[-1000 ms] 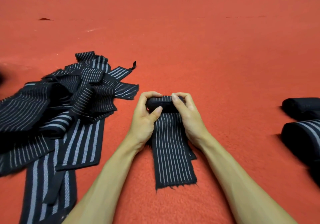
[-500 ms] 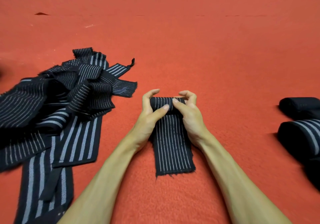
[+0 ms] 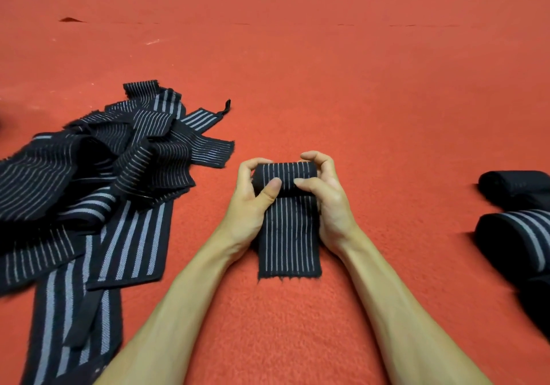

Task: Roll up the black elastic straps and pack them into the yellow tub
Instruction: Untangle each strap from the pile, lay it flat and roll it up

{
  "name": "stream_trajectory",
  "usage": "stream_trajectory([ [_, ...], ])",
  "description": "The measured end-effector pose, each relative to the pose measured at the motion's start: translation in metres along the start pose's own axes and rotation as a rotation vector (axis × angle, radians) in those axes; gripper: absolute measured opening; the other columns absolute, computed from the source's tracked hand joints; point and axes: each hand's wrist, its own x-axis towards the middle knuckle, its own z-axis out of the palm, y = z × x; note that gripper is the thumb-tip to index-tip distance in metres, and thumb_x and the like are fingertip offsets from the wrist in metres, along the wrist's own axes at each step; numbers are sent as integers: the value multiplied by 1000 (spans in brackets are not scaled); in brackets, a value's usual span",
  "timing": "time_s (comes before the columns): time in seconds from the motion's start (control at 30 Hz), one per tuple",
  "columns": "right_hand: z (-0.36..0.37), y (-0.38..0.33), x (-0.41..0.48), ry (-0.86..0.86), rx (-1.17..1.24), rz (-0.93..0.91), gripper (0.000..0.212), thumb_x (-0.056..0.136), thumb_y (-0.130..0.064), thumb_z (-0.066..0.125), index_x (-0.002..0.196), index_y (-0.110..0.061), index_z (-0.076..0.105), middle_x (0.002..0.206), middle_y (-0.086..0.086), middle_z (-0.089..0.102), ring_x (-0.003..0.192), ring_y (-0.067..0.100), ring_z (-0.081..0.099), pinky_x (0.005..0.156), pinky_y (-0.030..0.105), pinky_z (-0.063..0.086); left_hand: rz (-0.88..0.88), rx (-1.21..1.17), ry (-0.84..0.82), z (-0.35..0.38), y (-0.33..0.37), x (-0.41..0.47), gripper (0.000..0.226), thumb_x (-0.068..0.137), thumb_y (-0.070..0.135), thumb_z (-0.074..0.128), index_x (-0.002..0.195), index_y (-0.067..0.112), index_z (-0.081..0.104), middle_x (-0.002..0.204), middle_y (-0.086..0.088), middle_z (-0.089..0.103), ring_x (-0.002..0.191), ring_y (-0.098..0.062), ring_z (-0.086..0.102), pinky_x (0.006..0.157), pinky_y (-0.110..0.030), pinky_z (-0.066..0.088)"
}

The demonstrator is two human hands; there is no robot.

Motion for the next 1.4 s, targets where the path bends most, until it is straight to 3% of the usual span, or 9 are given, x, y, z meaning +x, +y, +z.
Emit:
stream_trajectory([
  [0.27, 1, -1, 0, 129, -221, 25, 35, 84, -49, 60, 100, -18, 60, 93, -1, 63, 84, 12, 59, 78, 34, 49, 105, -73, -25, -4, 4, 0, 36, 77, -5, 56, 99, 22, 49, 100, -3, 55, 95, -16, 53, 84, -28, 48],
  [0.4, 0, -2, 2, 186, -257, 39, 19, 89, -32, 66, 99, -17, 64, 91, -3, 64, 81, 8, 58, 76, 30, 47, 130, -24, -51, -5, 3, -1, 42, 65, -13, 49, 89, 21, 50, 115, 2, 58, 110, -12, 53, 96, -32, 44],
  [0.63, -3, -4, 1, 151, -112, 42, 20, 87, -10, 63, 102, -20, 56, 90, 2, 56, 79, 13, 57, 70, 27, 50, -93, -146, -115, 2, 8, -5, 49, 84, 21, 70, 125, 24, 43, 106, 1, 62, 93, -7, 64, 77, -24, 52],
  [0.73, -3, -3, 1, 94, -50, -32, 39, 75, -10, 59, 107, -26, 44, 95, 1, 52, 85, 13, 55, 78, 29, 48, -118, -187, -21, 8, 5, -2, 51, 85, 38, 52, 130, 18, 37, 102, 5, 63, 85, 2, 65, 73, -18, 52],
  [0.9, -2, -4, 2, -12, 78, -110, 48, 70, 2, 49, 110, -19, 33, 97, 0, 55, 91, 14, 54, 83, 27, 49, -107, -80, 28, 5, -4, 0, 50, 86, 42, 53, 127, 20, 38, 116, -4, 57, 100, -10, 61, 90, -34, 52],
  [1.03, -2, -2, 3, -20, 79, -94, 49, 66, 4, 43, 109, -18, 39, 98, 0, 57, 95, 16, 53, 82, 30, 48, -29, -165, 52, 3, -2, -1, 37, 83, 23, 58, 116, 17, 43, 100, -7, 53, 68, -9, 56, 45, -23, 44],
  [1.1, -2, -3, 4, -4, 75, -80, 47, 66, 1, 43, 111, -16, 44, 101, 4, 57, 87, 12, 56, 68, 22, 49, 19, -189, 64, 2, -2, 0, 32, 82, 15, 60, 110, 18, 46, 95, -6, 51, 66, -9, 52, 41, -20, 38],
  [1.3, -5, 8, 8, 137, -156, -4, 26, 85, -37, 65, 103, -18, 67, 98, 8, 65, 85, 25, 59, 71, 43, 48, 79, -123, 117, -6, -1, 2, 39, 75, 2, 65, 107, 19, 53, 94, -2, 55, 76, -7, 55, 60, -23, 50],
  [1.4, -6, 14, 9, 235, -135, -34, 15, 84, -25, 71, 97, -17, 71, 90, 2, 69, 83, 21, 61, 69, 38, 49, 59, -93, 99, -6, -2, 2, 40, 72, 6, 72, 106, 20, 59, 102, -6, 58, 88, -13, 58, 76, -27, 52],
])
